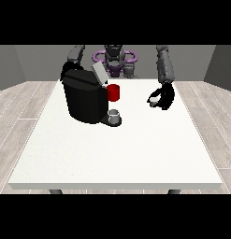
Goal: Insert the coffee pod into the coffee machine and close the lid
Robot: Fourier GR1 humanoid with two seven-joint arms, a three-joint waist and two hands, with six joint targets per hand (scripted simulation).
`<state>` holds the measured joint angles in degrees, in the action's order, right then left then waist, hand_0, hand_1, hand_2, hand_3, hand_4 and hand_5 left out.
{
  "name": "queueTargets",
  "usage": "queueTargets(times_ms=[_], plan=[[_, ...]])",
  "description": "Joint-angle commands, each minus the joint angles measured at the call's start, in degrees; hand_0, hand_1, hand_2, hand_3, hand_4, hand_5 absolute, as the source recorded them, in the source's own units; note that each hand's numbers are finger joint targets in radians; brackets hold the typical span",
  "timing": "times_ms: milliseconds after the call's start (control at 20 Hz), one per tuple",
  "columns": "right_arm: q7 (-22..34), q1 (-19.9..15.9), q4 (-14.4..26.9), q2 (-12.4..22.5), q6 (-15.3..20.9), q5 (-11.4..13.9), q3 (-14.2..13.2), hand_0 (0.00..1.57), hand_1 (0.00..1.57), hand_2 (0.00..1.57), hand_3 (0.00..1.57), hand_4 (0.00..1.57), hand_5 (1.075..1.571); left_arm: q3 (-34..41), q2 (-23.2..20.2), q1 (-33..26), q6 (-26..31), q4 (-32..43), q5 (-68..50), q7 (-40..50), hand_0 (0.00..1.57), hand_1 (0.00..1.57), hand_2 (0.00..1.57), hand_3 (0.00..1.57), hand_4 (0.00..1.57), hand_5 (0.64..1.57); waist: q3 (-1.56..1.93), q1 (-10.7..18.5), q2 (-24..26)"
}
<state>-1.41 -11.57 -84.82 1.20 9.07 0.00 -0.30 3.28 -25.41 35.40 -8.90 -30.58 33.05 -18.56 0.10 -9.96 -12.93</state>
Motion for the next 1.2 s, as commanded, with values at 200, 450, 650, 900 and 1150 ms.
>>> queueTargets(times_ms=[200,450,650,900,1150], plan=[[-0.5,1.5,0.4,-0.4,-0.8,-0.4,0.5,0.00,0.00,0.00,0.00,0.41,1.571,0.7,-0.6,4.3,3.1,0.4,-0.2,-3.8,1.47,1.47,1.47,1.41,0.61,1.571,-0.11,-1.1,0.9],[0.2,1.0,7.3,-0.7,0.4,-1.1,-1.8,0.00,0.00,0.00,0.00,0.43,1.571,-1.5,-0.7,7.8,11.1,-3.7,0.3,-1.2,1.34,1.34,1.40,1.36,0.59,1.571,-0.07,2.5,6.8],[-3.1,-0.8,10.3,0.3,-1.0,-1.7,-3.1,0.00,0.00,0.00,0.00,0.50,1.571,-1.2,-0.5,11.8,14.2,-5.7,-0.2,0.3,1.26,1.26,1.32,1.30,0.53,1.571,-0.06,2.5,6.1],[-2.9,-2.8,10.8,-0.6,-0.6,-0.8,-1.8,0.00,0.00,0.00,0.00,0.51,1.571,-1.0,0.3,16.5,14.6,-7.0,0.5,2.8,1.25,1.25,1.33,1.29,0.56,1.571,-0.09,0.5,4.9],[-3.4,-2.8,10.2,1.4,-4.3,-3.3,-3.0,0.00,0.00,0.00,0.00,0.49,1.571,0.5,-0.3,18.3,15.9,-6.7,0.4,5.3,1.25,1.25,1.33,1.29,0.56,1.571,-0.09,-1.4,4.8]])
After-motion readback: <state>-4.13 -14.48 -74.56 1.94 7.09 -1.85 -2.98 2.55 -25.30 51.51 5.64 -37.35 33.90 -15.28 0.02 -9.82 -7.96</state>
